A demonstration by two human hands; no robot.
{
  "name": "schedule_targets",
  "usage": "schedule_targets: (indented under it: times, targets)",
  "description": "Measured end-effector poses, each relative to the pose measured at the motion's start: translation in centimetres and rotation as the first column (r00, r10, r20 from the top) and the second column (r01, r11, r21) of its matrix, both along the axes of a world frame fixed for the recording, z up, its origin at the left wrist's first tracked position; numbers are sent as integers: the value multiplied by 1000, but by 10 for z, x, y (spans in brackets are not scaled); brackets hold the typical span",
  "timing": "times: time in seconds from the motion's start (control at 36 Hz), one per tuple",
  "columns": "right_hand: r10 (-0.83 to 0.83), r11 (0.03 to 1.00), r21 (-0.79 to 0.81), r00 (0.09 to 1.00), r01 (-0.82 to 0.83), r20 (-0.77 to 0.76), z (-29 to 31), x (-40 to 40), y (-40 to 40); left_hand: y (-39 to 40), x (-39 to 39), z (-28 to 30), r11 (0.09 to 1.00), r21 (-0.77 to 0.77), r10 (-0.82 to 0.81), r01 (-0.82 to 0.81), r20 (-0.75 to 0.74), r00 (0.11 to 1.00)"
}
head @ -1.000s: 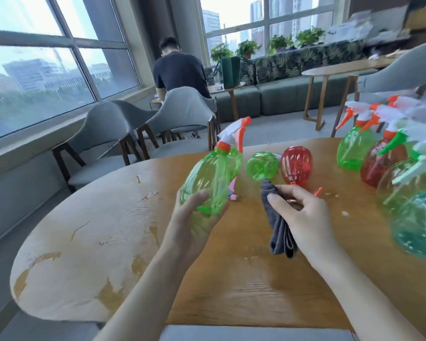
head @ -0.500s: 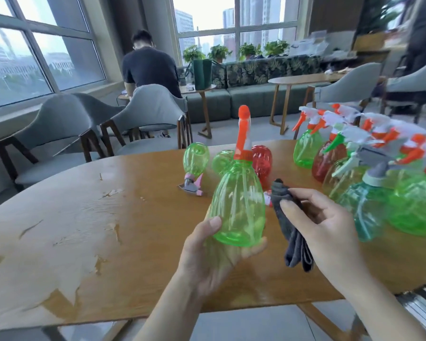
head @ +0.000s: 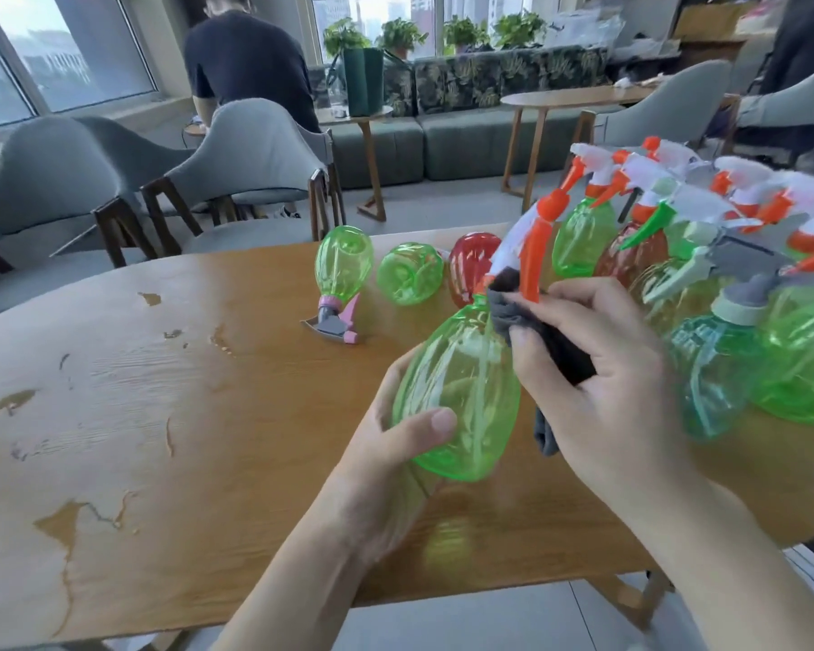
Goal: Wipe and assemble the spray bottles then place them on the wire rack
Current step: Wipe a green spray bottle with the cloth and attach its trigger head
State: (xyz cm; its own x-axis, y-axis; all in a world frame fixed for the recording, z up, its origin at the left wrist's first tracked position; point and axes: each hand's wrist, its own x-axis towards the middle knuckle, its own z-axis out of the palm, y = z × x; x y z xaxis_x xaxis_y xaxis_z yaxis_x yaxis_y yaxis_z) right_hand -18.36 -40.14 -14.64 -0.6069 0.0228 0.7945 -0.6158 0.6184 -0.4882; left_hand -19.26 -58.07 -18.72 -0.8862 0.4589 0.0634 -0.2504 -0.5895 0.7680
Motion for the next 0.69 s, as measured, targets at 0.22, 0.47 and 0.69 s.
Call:
schedule_targets:
  times: [0.22, 0.47, 0.69]
  targets:
    - [-3, 998, 60, 999, 0, 46, -7, -1, -8, 1, 2, -1, 989, -55, 137, -138, -19, 990]
    - [99, 986, 130, 993, -108, 68, -15, 12, -11, -2, 5, -3, 981, -66, 182, -182, -17, 983]
    - [65, 995, 65, 990, -74, 125, -19, 16, -16, 0, 6, -4, 972, -100, 214, -215, -14, 977]
